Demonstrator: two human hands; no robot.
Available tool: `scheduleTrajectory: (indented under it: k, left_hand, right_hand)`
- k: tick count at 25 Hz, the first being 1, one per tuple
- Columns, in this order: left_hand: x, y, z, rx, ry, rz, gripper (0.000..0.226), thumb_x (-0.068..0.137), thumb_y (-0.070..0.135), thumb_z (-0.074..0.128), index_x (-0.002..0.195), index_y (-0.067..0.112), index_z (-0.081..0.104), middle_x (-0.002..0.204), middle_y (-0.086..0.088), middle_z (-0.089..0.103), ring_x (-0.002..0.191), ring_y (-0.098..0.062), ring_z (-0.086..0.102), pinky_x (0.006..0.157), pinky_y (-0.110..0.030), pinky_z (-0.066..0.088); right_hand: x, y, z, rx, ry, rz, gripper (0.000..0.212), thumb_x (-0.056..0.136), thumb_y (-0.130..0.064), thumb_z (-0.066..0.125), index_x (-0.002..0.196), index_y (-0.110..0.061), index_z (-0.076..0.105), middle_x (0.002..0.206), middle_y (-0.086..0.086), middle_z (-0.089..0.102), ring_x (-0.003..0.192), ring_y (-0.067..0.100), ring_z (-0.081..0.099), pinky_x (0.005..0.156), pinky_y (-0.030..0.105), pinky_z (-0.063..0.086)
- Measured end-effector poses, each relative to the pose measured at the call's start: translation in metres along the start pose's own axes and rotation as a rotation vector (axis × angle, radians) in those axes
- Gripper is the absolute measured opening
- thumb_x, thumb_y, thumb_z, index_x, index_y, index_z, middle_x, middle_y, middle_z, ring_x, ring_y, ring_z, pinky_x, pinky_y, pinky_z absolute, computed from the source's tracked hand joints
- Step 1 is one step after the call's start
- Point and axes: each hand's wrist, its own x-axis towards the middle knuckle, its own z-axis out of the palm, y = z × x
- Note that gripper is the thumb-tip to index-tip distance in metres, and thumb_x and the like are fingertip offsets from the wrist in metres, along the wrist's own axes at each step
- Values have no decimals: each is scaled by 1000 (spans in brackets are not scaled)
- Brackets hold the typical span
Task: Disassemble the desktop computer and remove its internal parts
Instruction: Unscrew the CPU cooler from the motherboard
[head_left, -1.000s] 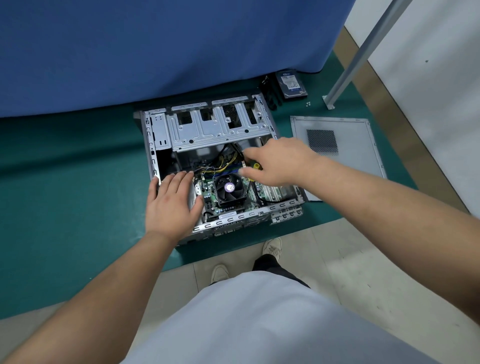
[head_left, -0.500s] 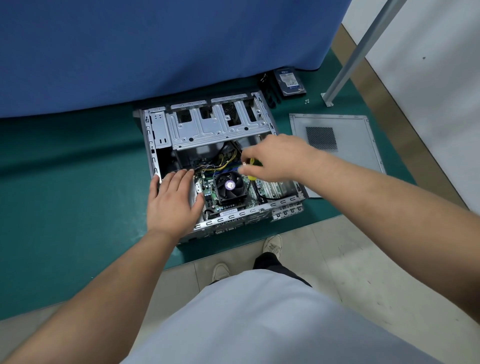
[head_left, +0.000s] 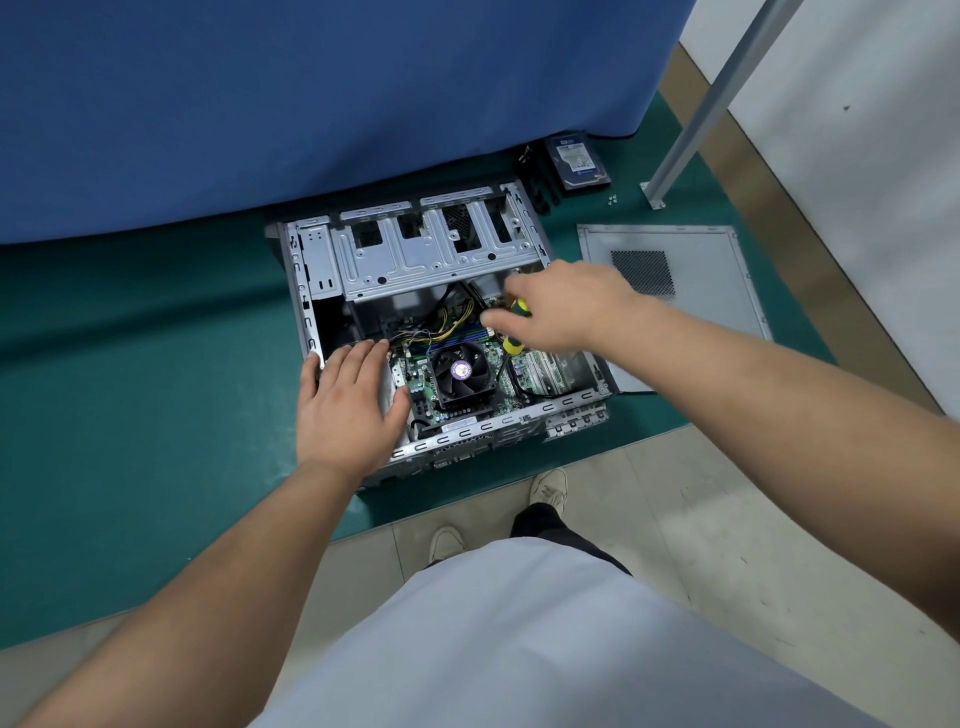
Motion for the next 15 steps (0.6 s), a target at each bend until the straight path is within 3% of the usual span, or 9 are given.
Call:
scheduleTrajectory:
  k: [2,4,7,9,11,13,15]
  left_hand:
    - [0,0,0,1,-1,0,67,97,57,32,153,22,43,154,3,49,146,-20,37,127,-48,10]
    - [0,1,0,5,-6,-1,67,98,57,31,154,23,42,155,3,48,147,-19,37,127,-48,10]
    - [0,1,-1,3,-2,0,66,98,57,32,154,23,42,155,3,48,147,-19,36,127,-48,10]
    - [-1,1,-1,3,-3,0,66,98,57,32,154,23,42,155,3,49,147,-19,36,127,-48,10]
    - [-1,1,-1,6,0,1,66,98,57,32,154,23,42,155,3,49,147,-19,36,127,-48,10]
    - [-1,0,-1,6,-2,1,66,99,57,32,154,23,42,155,3,49,147,-19,36,127,-48,11]
    - [-1,1,-1,4,0,3,65,99,56,33,154,22,42,154,3,49,147,-19,37,127,-48,11]
  right_hand:
    - [-1,-9,5,-144,136,106,73,98,-75,15,91,-17,58,70,-1,56,66,21,58,50,29,33]
    - [0,-10,6,-156,168,-49,55,106,-60,26,105,-14,57,76,3,58,66,23,55,52,33,41]
    - [1,6,-4,-90,-22,-390,30,102,-33,53,130,-24,57,111,0,56,95,22,55,77,40,54]
    - [2,14,-13,-6,-92,-445,37,97,-23,58,130,-39,62,111,-6,48,103,19,55,72,33,51]
    - [2,12,-10,4,-21,-376,35,98,-44,53,133,-44,60,95,-11,45,97,17,57,58,28,38]
    - [-1,1,-2,-95,87,-176,57,99,-71,26,136,-39,56,72,-13,42,81,21,60,53,27,31]
    - [-2,-8,9,-168,223,-51,68,100,-71,14,127,-23,55,62,-5,44,61,22,54,49,27,31]
